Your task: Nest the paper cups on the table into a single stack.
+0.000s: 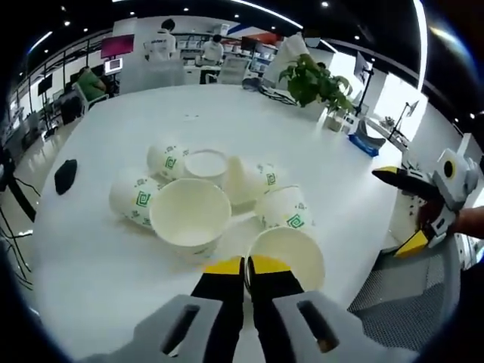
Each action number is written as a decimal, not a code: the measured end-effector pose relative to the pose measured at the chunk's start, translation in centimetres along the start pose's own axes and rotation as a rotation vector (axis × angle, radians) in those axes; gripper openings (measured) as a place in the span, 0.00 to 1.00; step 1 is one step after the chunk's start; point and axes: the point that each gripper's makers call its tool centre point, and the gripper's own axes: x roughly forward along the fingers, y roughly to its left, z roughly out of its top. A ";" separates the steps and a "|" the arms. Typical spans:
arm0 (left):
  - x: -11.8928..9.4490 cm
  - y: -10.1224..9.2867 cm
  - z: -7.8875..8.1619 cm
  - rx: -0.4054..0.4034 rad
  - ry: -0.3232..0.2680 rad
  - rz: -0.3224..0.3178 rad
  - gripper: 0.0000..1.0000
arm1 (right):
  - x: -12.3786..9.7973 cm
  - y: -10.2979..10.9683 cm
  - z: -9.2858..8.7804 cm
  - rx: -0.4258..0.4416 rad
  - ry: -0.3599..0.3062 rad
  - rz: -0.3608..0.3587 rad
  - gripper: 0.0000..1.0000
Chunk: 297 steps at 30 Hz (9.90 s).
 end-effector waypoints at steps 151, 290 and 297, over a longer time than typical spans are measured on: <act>-4.9 0.9 7.8 0.171 0.012 -0.120 0.00 | 0.0 0.3 -0.1 -0.008 0.008 0.013 0.95; -0.2 -0.8 1.6 0.315 0.126 -0.143 0.05 | 0.2 0.8 -1.0 -0.013 0.051 0.039 0.89; -0.7 -1.0 2.5 0.298 0.066 -0.165 0.13 | 0.2 0.8 -0.9 -0.009 0.051 0.038 0.90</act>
